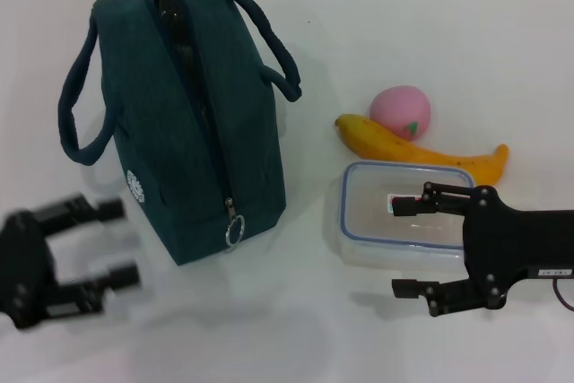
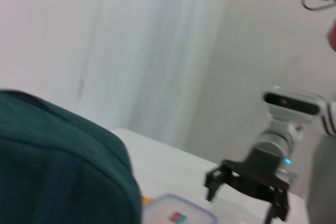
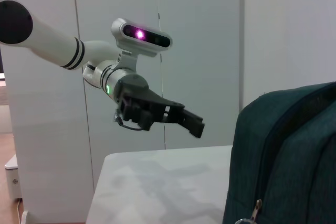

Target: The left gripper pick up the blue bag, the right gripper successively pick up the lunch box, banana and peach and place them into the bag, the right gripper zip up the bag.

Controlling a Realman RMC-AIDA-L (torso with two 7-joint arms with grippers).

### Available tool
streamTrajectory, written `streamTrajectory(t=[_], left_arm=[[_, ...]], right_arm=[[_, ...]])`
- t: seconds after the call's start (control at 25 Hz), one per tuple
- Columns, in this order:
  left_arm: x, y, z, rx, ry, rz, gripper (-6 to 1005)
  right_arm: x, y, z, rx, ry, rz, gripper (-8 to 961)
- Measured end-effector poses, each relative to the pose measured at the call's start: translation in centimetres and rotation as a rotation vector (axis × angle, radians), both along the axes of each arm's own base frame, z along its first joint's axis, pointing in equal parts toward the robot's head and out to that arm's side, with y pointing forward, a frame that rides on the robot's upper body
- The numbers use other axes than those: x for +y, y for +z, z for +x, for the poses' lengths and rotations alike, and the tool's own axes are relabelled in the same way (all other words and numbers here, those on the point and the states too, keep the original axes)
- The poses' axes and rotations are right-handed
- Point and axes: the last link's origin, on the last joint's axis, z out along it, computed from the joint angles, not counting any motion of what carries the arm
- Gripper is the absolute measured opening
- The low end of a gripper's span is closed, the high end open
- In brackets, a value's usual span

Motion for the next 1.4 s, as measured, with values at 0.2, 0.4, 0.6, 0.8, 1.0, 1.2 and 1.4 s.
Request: streamTrajectory(t=[0.2,0.4,0.6,0.8,1.0,1.2,1.4], left_arm=[[1.4,3.6,-0.6,-0.091,0.109,0.23,829],[4.9,7.1,-0.7,-0.184,0.286,0.302,823],[8.8,8.6,1.1,-0.109,0.384,0.237,816],[11.1,8.8,3.8,0.06,0.515,0.115,809],[11.3,7.7,6.1,0.188,0.602,0.017,802],[11.7,6.2,7.2,0.216,0.649,-0.025,795],[12.4,5.0,8.1,0.209,0.676,-0.062,788]], right_arm=[[0.1,0.0,0.1,-0.001,-0.008,0.009,840],[0.1,0.3,0.3,0.011,-0.025,0.025,836],[0.1,0.8,0.8,0.029,-0.056,0.045,832],[0.1,1.0,1.3,0.042,-0.079,0.063,829],[0.0,1.5,2.0,0.06,-0.1,0.091,825],[-0.3,1.8,2.5,0.08,-0.109,0.112,822],[-0.5,1.8,2.8,0.075,-0.105,0.12,818]])
